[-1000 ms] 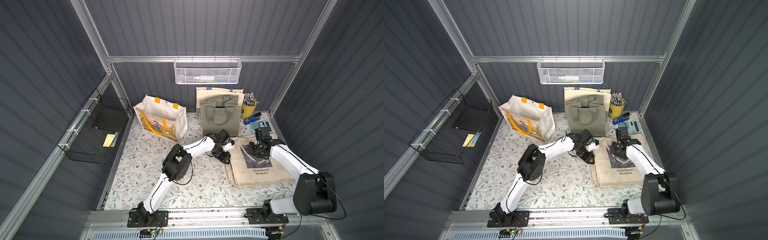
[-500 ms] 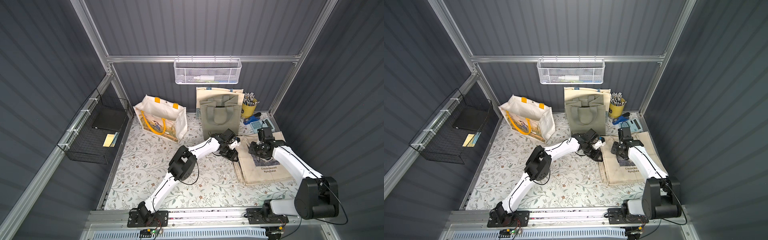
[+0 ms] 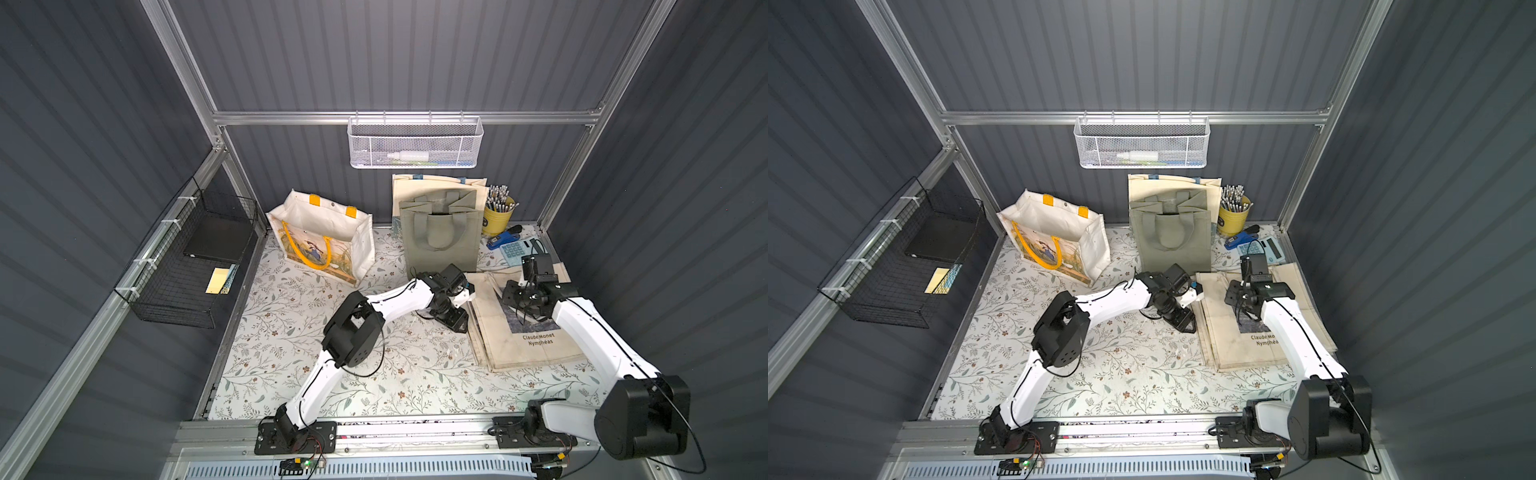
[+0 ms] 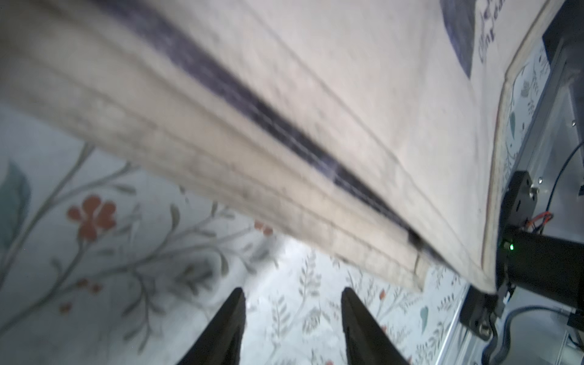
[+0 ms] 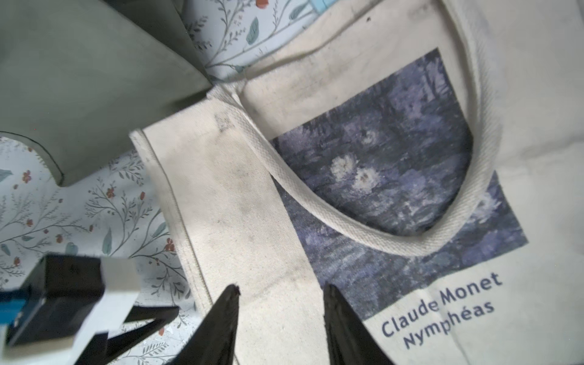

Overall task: Put away the canvas bag
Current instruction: Move the canvas bag to the center of the board, then adjust the canvas bag at the center of the board.

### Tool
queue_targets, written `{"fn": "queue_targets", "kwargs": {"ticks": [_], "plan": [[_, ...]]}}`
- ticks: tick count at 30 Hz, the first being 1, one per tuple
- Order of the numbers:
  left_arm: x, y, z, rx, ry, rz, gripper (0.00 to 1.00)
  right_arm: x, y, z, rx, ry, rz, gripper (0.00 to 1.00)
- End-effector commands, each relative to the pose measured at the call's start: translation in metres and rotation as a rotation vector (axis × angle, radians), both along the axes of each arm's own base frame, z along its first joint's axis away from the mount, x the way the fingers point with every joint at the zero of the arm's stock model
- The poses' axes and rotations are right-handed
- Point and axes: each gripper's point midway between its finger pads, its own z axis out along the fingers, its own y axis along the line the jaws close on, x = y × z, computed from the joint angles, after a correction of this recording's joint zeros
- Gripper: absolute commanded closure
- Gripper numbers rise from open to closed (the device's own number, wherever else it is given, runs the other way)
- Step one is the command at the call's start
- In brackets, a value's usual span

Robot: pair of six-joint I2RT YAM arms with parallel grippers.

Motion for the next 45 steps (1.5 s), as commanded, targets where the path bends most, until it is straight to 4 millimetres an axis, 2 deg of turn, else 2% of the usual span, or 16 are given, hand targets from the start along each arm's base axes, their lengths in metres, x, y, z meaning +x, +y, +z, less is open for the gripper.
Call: {"fn": "queue_targets", "kwargs": {"ticks": [1, 6, 8, 11, 14, 17, 22, 24, 27, 29, 31, 34, 39, 42, 44, 45], "plan": [[0.003, 0.014, 0.052, -0.036, -0.154, -0.006, 0.48, 0.011, 0.016, 0.041, 0.053, -0.142, 0.088, 0.53], [-0.008, 0.029, 0.098, -0.125, -0.236, -0.002, 0.47, 0.022, 0.040, 0.089, 0.108, -0.387, 0.195, 0.49], [-0.008, 0.039, 0.115, -0.144, -0.286, 0.020, 0.46, 0.027, 0.054, 0.106, 0.096, -0.438, 0.269, 0.47], [0.004, 0.064, 0.137, -0.138, -0.386, 0.094, 0.44, 0.037, 0.074, 0.120, 0.062, -0.489, 0.382, 0.45], [0.026, 0.095, 0.156, -0.146, -0.417, 0.176, 0.41, 0.054, 0.081, 0.131, 0.035, -0.524, 0.414, 0.45], [0.063, 0.130, 0.171, -0.156, -0.446, 0.296, 0.35, 0.079, 0.088, 0.136, 0.024, -0.522, 0.445, 0.44], [0.121, 0.155, 0.198, -0.197, -0.543, 0.392, 0.24, 0.117, 0.106, 0.158, 0.050, -0.531, 0.499, 0.44], [0.146, 0.159, 0.203, -0.236, -0.530, 0.420, 0.21, 0.128, 0.112, 0.161, 0.078, -0.526, 0.498, 0.44], [0.178, 0.157, 0.206, -0.297, -0.522, 0.407, 0.18, 0.130, 0.124, 0.164, 0.140, -0.528, 0.527, 0.44], [0.189, 0.147, 0.206, -0.342, -0.528, 0.338, 0.17, 0.128, 0.126, 0.161, 0.147, -0.524, 0.525, 0.44], [0.202, 0.142, 0.196, -0.321, -0.551, 0.293, 0.17, 0.122, 0.126, 0.153, 0.145, -0.509, 0.525, 0.44], [0.227, 0.154, 0.185, -0.292, -0.578, 0.329, 0.16, 0.110, 0.119, 0.144, 0.129, -0.494, 0.510, 0.44], [0.245, 0.165, 0.191, -0.366, -0.669, 0.342, 0.16, 0.093, 0.104, 0.132, 0.083, -0.482, 0.465, 0.44], [0.246, 0.161, 0.191, -0.433, -0.681, 0.290, 0.24, 0.087, 0.101, 0.127, 0.068, -0.470, 0.466, 0.44], [0.244, 0.159, 0.190, -0.495, -0.668, 0.252, 0.44, 0.085, 0.101, 0.125, 0.064, -0.466, 0.471, 0.44], [0.244, 0.158, 0.192, -0.531, -0.664, 0.233, 0.49, 0.084, 0.101, 0.125, 0.064, -0.466, 0.473, 0.44]]}}
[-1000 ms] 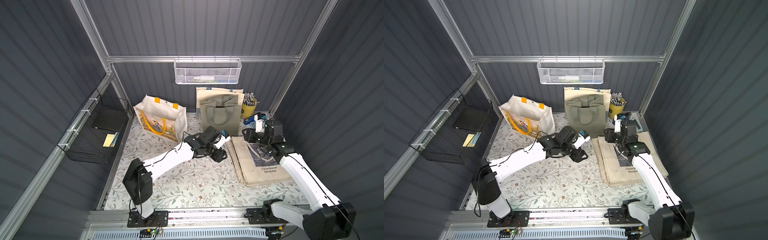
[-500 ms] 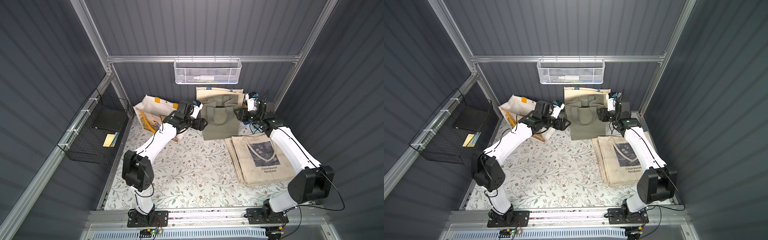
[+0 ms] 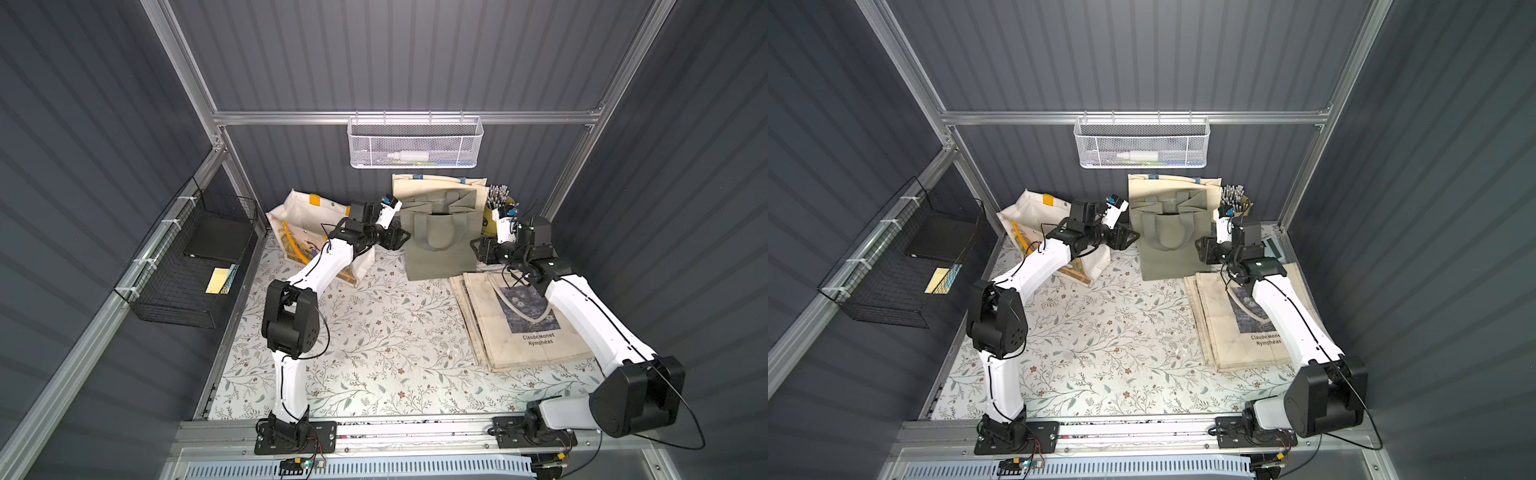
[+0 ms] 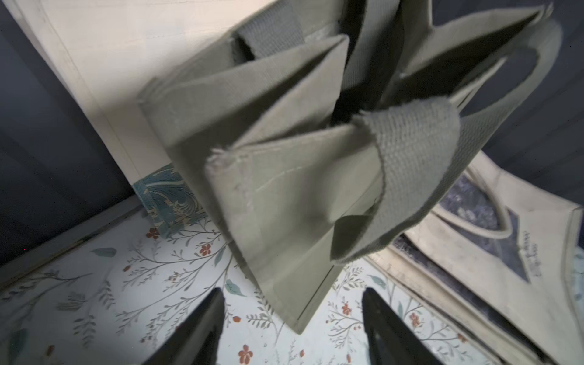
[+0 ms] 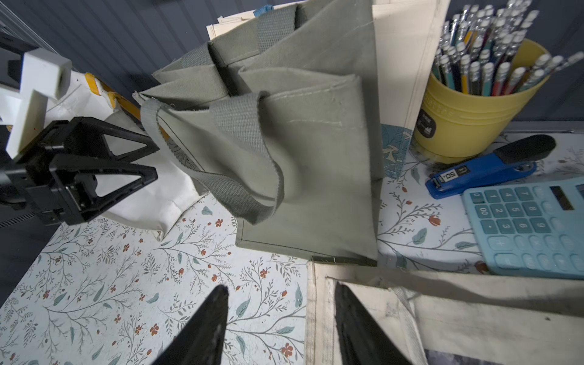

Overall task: Put away the canvas bag
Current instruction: Adjust the canvas bag at the center of the board.

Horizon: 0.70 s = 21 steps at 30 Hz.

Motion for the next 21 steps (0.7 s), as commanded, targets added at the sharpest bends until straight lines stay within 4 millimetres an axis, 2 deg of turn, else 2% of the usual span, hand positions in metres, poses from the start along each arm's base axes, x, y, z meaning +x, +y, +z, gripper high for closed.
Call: {"fn": "queue_targets", "kwargs": {"ticks": [1, 3, 9, 14, 18, 21], "plan": [[-0.003, -0.010, 0.012, -0.101, -0.072, -0.127, 0.50, -0.002, -0.004, -0.001, -0.020, -0.007, -0.008, 0.44], [-0.002, -0.012, 0.011, -0.126, -0.075, -0.164, 0.46, -0.003, -0.003, 0.000, -0.019, -0.011, 0.000, 0.44], [0.002, -0.020, 0.006, -0.175, -0.076, -0.231, 0.42, -0.006, -0.003, -0.003, -0.018, -0.009, 0.003, 0.44], [0.013, -0.021, 0.000, -0.173, -0.081, -0.203, 0.35, -0.007, -0.001, -0.009, -0.012, 0.004, 0.008, 0.44], [0.021, -0.020, 0.004, -0.177, -0.110, -0.171, 0.28, -0.007, -0.003, -0.010, -0.014, 0.005, 0.001, 0.44], [0.023, -0.017, 0.008, -0.170, -0.117, -0.150, 0.27, -0.007, -0.003, -0.011, -0.017, 0.012, 0.000, 0.44]]}}
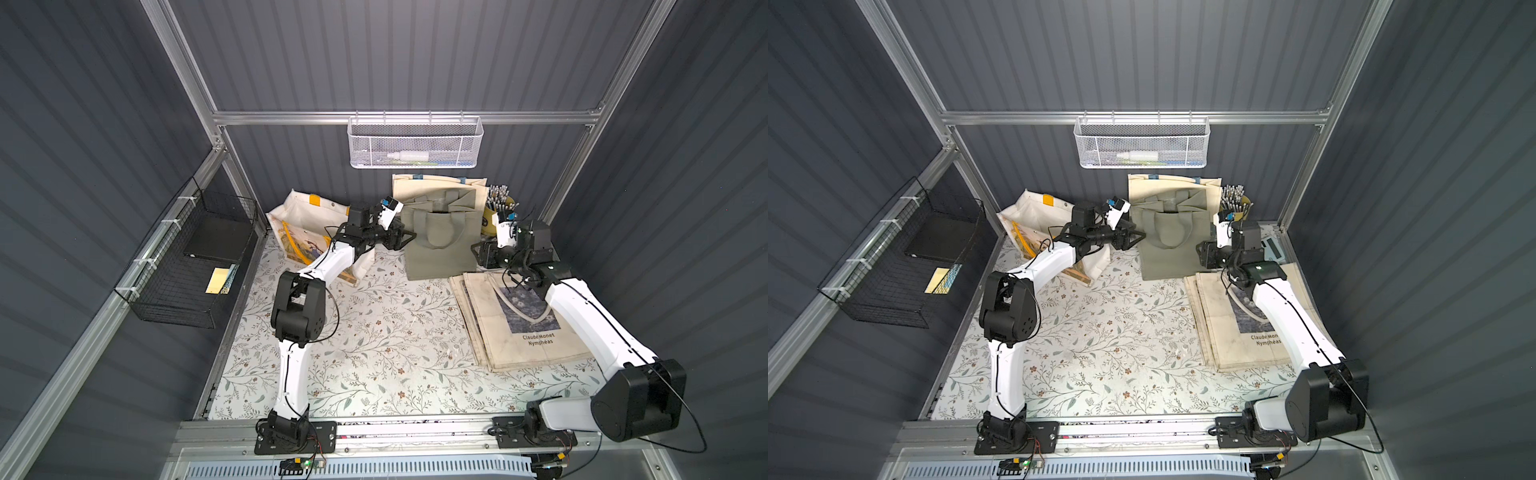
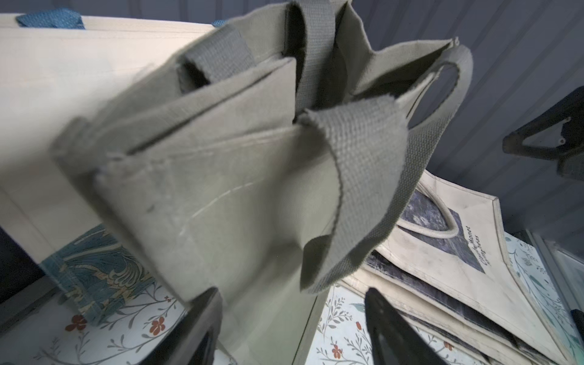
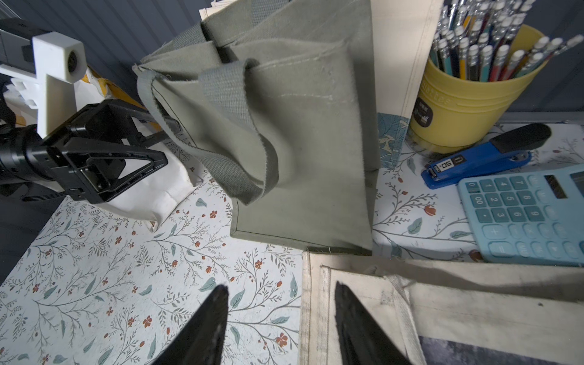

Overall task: Put away the canvas bag
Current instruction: Adjust the canvas bag at the center of the board.

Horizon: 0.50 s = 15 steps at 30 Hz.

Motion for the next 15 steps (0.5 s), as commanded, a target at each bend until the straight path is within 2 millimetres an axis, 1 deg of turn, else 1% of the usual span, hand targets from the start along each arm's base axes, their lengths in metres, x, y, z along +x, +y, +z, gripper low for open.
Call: {"fn": "queue_targets", "kwargs": {"ticks": [1, 5, 8, 10, 13, 15], "plan": [[0.009, 0.005, 0.020, -0.009, -0.053, 0.048, 0.26, -0.002, -0.001, 0.000, -0.001, -0.001, -0.001, 0.44], [0.011, 0.017, 0.024, 0.021, -0.097, 0.128, 0.22, -0.001, -0.001, -0.002, -0.004, -0.001, -0.003, 0.44], [0.021, 0.021, 0.024, 0.037, -0.108, 0.163, 0.21, 0.001, 0.001, -0.004, 0.004, 0.001, 0.001, 0.44], [0.025, 0.021, 0.028, 0.012, -0.126, 0.183, 0.20, 0.002, 0.003, -0.004, 0.010, 0.006, 0.007, 0.44], [0.027, 0.017, 0.037, -0.042, -0.142, 0.173, 0.18, 0.003, 0.004, -0.005, 0.009, 0.009, 0.013, 0.44], [0.026, 0.011, 0.037, -0.060, -0.130, 0.131, 0.18, 0.003, 0.003, -0.005, 0.007, 0.006, 0.012, 0.44]]}}
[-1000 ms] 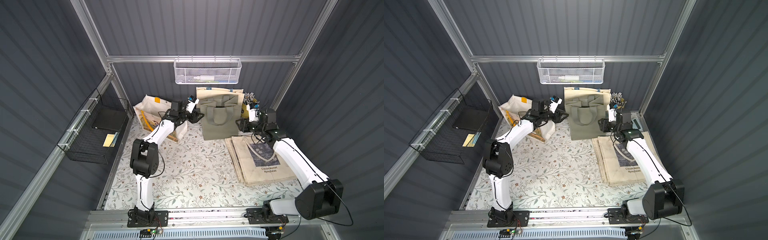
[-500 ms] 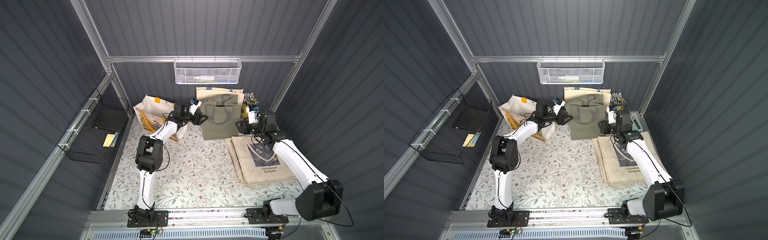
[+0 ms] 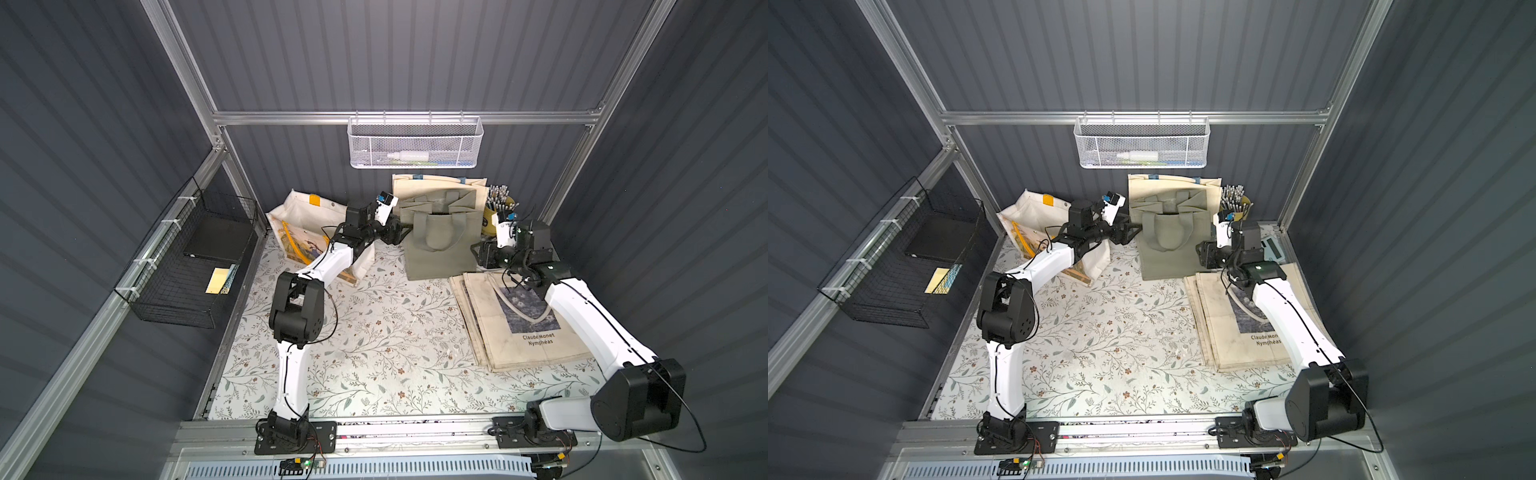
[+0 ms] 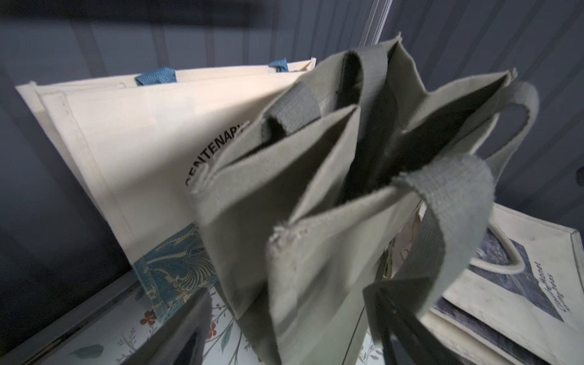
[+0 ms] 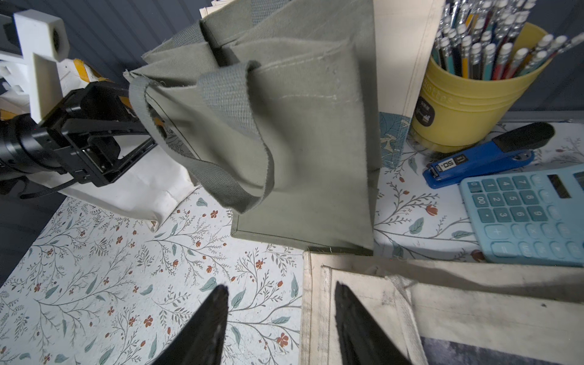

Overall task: Put away the canvas bag
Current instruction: Adjust the canvas bag at the center of the board.

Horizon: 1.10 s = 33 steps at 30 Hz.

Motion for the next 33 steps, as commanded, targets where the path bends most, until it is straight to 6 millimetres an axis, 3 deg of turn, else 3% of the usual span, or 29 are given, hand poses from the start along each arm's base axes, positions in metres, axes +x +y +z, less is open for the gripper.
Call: {"fn": "queue_targets", "kwargs": {"ticks": [1, 5, 9, 20, 25, 33], "plan": [[0.002, -0.006, 0.021, -0.059, -0.035, -0.047, 0.20, 0.003, 0.002, -0.004, 0.002, 0.003, 0.009, 0.44], [-0.008, -0.023, 0.016, -0.095, 0.020, -0.185, 0.29, 0.003, 0.003, -0.005, 0.000, 0.004, 0.016, 0.44], [-0.009, -0.028, 0.013, -0.124, 0.043, -0.214, 0.36, 0.003, 0.004, -0.006, -0.001, 0.007, 0.023, 0.44], [-0.025, -0.031, 0.030, -0.126, 0.037, -0.225, 1.00, 0.002, 0.003, -0.002, -0.004, -0.003, 0.018, 0.44], [-0.030, -0.021, 0.057, -0.112, 0.016, -0.143, 1.00, 0.001, -0.005, 0.004, -0.017, -0.022, -0.022, 0.44], [-0.060, 0.003, 0.074, -0.048, 0.101, -0.029, 1.00, 0.000, -0.014, 0.026, 0.055, -0.062, -0.080, 0.44]]}}
